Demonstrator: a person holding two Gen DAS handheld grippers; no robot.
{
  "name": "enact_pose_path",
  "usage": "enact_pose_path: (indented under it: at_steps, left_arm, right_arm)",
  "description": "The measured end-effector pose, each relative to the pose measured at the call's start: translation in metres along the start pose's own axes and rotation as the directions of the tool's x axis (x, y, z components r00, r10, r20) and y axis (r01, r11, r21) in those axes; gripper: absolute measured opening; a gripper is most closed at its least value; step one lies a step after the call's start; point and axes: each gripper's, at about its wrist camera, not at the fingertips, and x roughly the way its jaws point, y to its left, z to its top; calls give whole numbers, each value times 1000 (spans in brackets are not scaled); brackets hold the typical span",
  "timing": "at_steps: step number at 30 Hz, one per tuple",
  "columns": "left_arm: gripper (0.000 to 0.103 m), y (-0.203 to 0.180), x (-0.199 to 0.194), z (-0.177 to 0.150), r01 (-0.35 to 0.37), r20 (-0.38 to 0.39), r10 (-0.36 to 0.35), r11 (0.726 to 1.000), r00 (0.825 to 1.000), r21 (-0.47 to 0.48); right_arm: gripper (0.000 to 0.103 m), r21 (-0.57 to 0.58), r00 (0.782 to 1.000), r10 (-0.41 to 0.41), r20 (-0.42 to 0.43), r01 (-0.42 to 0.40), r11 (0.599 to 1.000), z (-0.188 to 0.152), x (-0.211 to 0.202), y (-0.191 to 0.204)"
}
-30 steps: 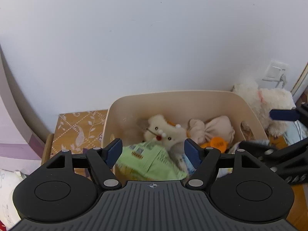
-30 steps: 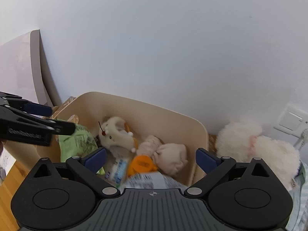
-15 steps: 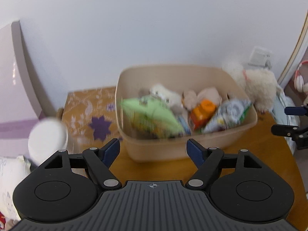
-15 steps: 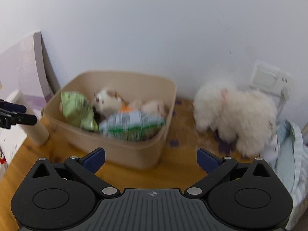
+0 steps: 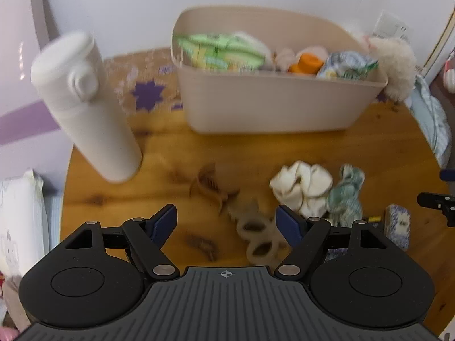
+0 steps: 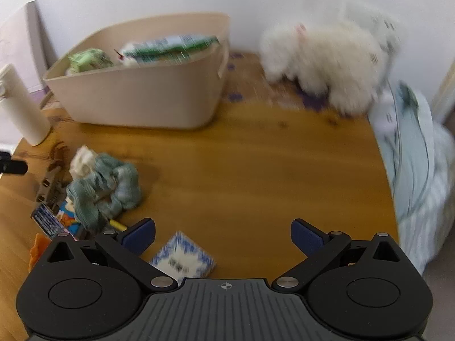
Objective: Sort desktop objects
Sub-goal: 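Move left tool to the beige hair claw while right tool approaches the blue-white tissue pack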
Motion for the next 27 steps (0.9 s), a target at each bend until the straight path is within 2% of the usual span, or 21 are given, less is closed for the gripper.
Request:
enact_pose_path:
  at_steps: [4,13,22,25,27]
  left_arm:
    - [78,-2,8,-12,1,-28,-3,999,1000,-48]
    - [78,-11,28,-20,-25,-74,20,996,997,-81]
    - [81,-17,43,-22,-44,-89,37,995,995,-84]
    - [82,-13,45,-20,-32,-98,20,991,995,-128]
    - [82,-10,41,-19,-1,-81,-15,982,997,-191]
  right_arm:
    - [103,47,999,-23,-29,24,999,-14,8,9]
    - [103,30,992,-82,-99,86,996,-26,25,38]
    - [103,78,986,-98,-137,110,991,-34,35,35]
    - [103,82,983,-111,-144,124,989,-35,37,31]
    - [103,87,983,-112,-146,125,988,-37,37,28]
